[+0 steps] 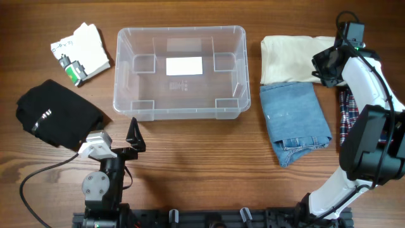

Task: Pack container
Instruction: 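Lower the right gripper onto the cream cloth's far edge and grasp it, then lift the cream cloth and carry it left over the clear container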

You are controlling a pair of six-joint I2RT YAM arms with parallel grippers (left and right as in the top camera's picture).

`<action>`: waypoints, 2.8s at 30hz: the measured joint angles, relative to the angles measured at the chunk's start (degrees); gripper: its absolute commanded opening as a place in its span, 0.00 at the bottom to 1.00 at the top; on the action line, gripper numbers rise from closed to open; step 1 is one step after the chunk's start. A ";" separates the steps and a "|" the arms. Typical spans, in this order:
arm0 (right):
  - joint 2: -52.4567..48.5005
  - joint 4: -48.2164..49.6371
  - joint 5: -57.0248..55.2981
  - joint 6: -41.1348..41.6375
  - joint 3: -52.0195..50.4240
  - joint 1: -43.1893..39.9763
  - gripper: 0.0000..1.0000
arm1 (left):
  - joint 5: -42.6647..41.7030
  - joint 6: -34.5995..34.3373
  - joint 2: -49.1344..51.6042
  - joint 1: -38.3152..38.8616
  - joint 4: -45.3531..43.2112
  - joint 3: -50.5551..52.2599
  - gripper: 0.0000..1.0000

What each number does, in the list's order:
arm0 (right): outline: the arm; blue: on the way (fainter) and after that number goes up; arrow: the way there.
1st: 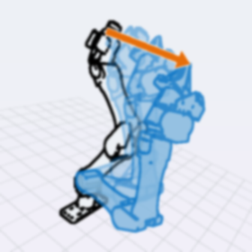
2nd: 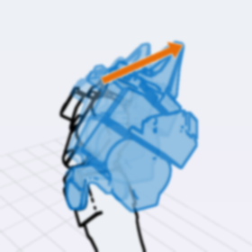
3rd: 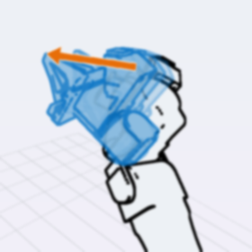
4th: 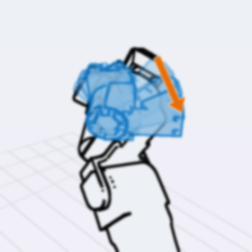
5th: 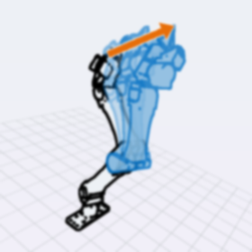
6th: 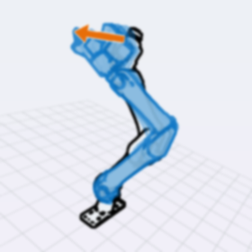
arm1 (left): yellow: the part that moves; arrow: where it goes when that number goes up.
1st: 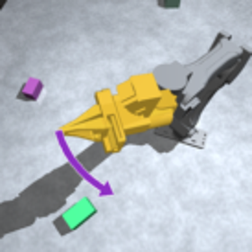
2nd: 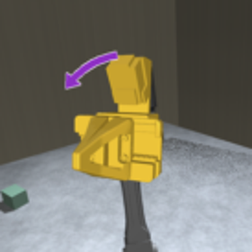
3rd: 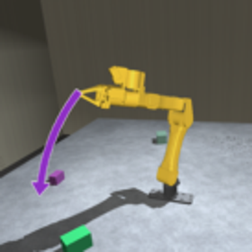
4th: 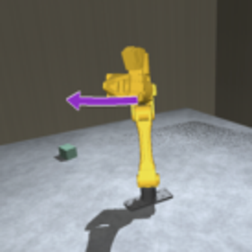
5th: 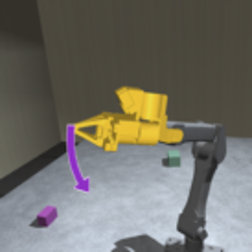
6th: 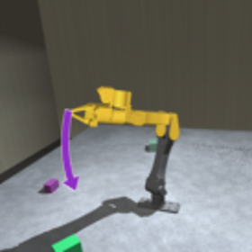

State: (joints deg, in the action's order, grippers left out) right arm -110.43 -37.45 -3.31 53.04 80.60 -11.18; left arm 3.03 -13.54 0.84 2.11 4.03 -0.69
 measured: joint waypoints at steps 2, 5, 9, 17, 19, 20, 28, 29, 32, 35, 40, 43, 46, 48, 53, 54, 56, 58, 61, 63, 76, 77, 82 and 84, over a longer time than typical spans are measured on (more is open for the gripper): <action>0.00 -2.43 -0.26 0.35 0.00 0.00 0.87 | -0.02 0.00 0.00 0.00 0.00 0.00 1.00; -0.17 -4.33 -1.07 1.95 0.00 0.00 0.87 | -0.13 0.00 0.00 -0.04 0.00 0.00 1.00; -0.85 -3.67 -1.49 2.84 0.00 0.00 0.87 | -0.15 0.00 0.00 -0.04 0.00 0.00 1.00; -6.91 0.04 -0.24 4.57 0.00 -0.07 0.85 | -0.15 0.00 0.00 -0.04 0.00 0.00 1.00; -7.89 2.12 0.94 4.76 0.00 -0.13 0.81 | -0.15 0.00 0.00 -0.04 0.00 0.00 1.00; -8.00 2.73 1.42 4.76 0.00 -0.15 0.80 | -0.15 0.00 0.00 -0.04 0.00 0.00 1.00; -8.39 7.52 5.16 4.02 0.00 -0.28 0.11 | -0.15 0.00 0.00 -0.04 0.02 0.00 1.00; -8.39 7.58 5.40 4.00 0.00 -0.33 0.04 | -0.15 0.00 0.00 -0.04 0.00 0.00 1.00; -8.39 7.93 5.92 3.28 0.02 -0.42 0.04 | -0.15 0.00 0.00 -0.04 0.02 0.00 1.00; -8.39 7.96 5.97 1.05 0.02 -0.44 0.04 | -0.15 0.00 0.00 -0.04 0.02 0.00 1.00; -7.69 8.37 5.75 -2.36 0.00 -0.44 0.04 | -0.15 0.00 0.00 -0.04 0.02 0.00 1.00; -5.53 9.90 5.70 -4.85 -0.33 -0.42 0.04 | -0.15 0.00 0.00 -0.04 0.00 0.00 1.00; -1.77 11.37 6.01 -6.95 -0.63 -0.31 0.04 | -0.15 0.00 0.00 -0.04 0.00 0.00 1.00; 1.88 12.81 6.97 -8.52 -0.63 -0.22 0.04 | -0.15 0.00 0.00 -0.04 0.00 0.00 1.00; 7.58 13.77 8.87 -10.49 -0.63 -0.22 0.04 | -0.15 0.00 0.00 -0.04 0.00 0.00 1.00; 8.59 13.92 9.25 -10.78 -0.63 -0.22 0.04 | -0.15 0.00 0.00 -0.04 0.00 0.00 1.00; 10.21 14.27 10.16 -11.13 -0.63 -0.22 0.04 | -0.15 0.00 0.00 -0.04 0.00 0.00 1.00; 11.85 14.69 11.06 -11.15 -0.66 -0.15 0.04 | -0.15 0.00 0.00 -0.04 0.00 0.00 1.00; 14.97 15.54 11.56 -11.15 -0.66 0.44 0.04 | -0.15 0.00 0.00 -0.04 0.00 0.00 1.00; 17.35 15.72 11.65 -11.13 -0.66 1.25 0.04 | -0.15 0.00 0.00 -0.04 0.00 0.00 1.00; 30.77 17.35 3.93 -1.70 -0.66 20.61 0.04 | -0.15 0.00 0.00 -0.04 0.00 0.00 1.00; 30.84 17.46 2.56 -0.44 -0.66 22.71 0.04 | -0.15 0.00 0.00 -0.04 0.00 0.00 1.00; 29.99 20.44 -5.92 6.67 -0.72 35.26 0.04 | -0.15 0.00 0.00 -0.04 0.00 0.00 1.00; 29.05 22.58 -9.46 8.90 -0.72 39.65 0.04 | -0.15 0.00 0.00 -0.04 0.00 0.00 1.00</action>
State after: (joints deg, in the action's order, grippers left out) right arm -81.38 -14.87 -12.78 61.93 79.88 28.47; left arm 2.87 -13.54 0.84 2.07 4.03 -0.69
